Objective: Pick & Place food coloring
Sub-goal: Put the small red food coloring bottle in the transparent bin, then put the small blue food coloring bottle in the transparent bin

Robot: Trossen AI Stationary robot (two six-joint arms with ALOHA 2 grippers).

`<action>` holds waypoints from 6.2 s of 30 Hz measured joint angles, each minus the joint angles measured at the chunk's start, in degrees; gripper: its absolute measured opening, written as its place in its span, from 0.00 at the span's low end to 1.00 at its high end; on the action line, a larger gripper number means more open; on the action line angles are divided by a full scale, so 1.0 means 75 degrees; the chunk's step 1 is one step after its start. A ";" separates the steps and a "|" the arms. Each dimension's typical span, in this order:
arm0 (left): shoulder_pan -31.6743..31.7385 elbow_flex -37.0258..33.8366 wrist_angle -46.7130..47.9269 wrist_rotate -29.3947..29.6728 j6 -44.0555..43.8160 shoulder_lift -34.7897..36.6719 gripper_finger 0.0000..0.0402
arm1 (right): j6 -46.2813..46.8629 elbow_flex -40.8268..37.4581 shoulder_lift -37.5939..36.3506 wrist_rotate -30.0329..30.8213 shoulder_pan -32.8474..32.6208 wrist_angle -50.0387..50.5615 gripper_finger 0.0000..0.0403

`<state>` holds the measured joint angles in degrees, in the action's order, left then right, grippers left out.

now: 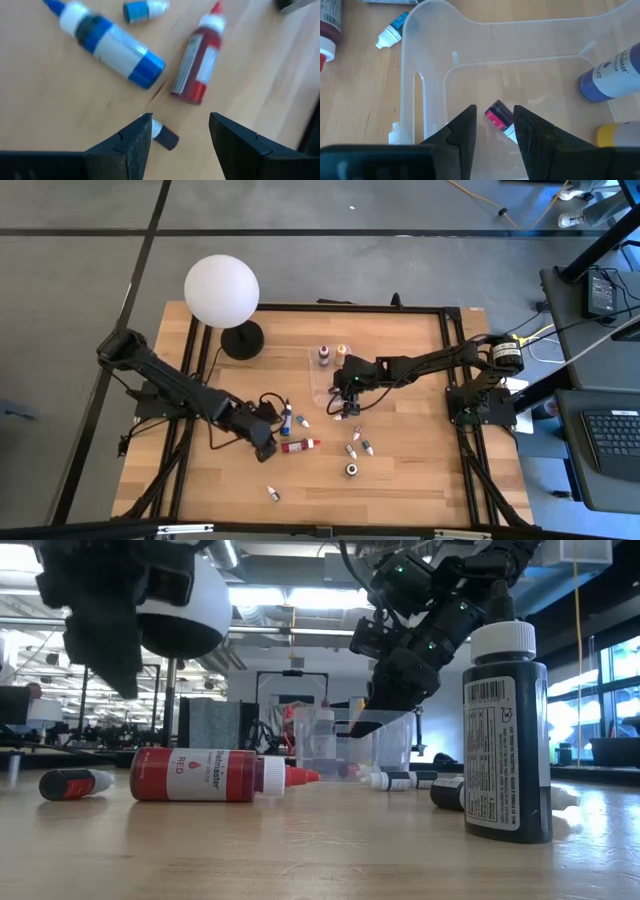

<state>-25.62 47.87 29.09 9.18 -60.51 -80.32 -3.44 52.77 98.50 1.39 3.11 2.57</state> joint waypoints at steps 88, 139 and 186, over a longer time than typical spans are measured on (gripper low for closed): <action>0.3575 0.1604 -0.3250 -0.1066 0.7632 -0.1983 0.15 | 0.2986 -0.0026 -0.2372 0.2022 -0.1742 0.3583 0.33; 0.4095 0.1604 -0.3204 -0.1891 0.7559 -0.3088 0.32 | 0.6041 -0.0082 -0.1329 0.1405 -0.3652 0.3697 0.33; 0.3551 0.1604 -0.2151 -0.1761 0.7314 -0.1439 0.31 | 0.6398 -0.0071 0.0233 0.1114 -0.3987 0.3059 0.53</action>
<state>1.02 59.90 12.96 -4.03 -5.65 -91.11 44.54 52.24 100.25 9.74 -26.79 25.51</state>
